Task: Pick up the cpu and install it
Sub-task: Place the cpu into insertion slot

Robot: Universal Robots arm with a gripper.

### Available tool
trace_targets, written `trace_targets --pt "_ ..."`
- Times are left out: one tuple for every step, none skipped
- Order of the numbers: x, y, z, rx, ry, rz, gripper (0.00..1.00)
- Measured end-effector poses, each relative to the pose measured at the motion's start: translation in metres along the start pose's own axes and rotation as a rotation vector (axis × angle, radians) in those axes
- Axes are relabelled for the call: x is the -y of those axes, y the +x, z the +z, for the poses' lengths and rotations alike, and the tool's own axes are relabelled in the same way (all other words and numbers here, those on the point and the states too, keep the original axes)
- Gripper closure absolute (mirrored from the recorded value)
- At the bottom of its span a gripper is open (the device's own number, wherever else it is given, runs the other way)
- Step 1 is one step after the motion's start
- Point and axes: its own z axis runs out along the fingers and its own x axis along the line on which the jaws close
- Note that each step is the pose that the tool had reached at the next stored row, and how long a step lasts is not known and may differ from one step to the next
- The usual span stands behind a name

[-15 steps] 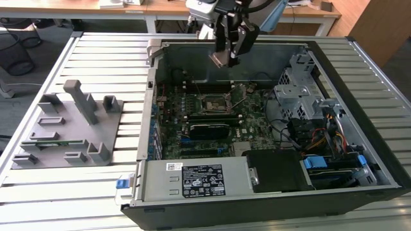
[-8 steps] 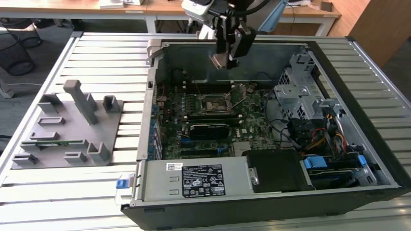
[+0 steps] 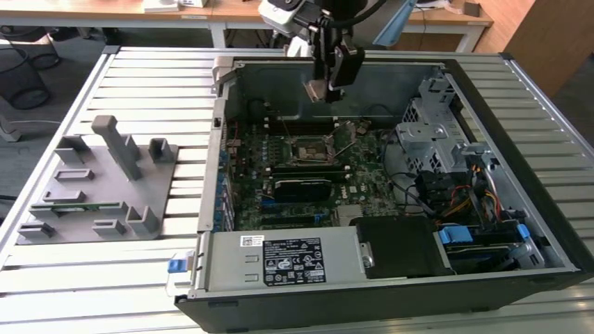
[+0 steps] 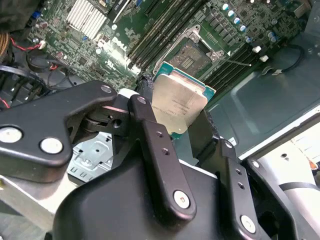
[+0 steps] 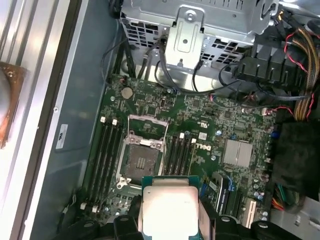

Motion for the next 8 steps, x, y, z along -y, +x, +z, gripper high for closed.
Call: trace_targets --pt "-0.0002 0.0010 0.0010 -0.0007 -0.0003 0.001 0.47" --pt "-0.0004 0.0022 0.0020 -0.0029 -0.0007 0.001 0.47" --pt "-0.0006 0.0031 0.0029 -0.0064 -0.0014 0.002 0.47" --pt "-0.0007 0.0039 0.0040 -0.0099 -0.0021 0.002 0.47" --pt "-0.0007 0.0043 0.0054 -0.0117 -0.0026 0.002 0.47" --pt "-0.0007 0.0047 0.0067 -0.0114 -0.0025 0.006 0.47" --pt "-0.0007 0.0049 0.0080 -0.0108 -0.0027 0.017 0.47" --pt "-0.0007 0.0049 0.0092 -0.0099 -0.0028 0.032 0.47"
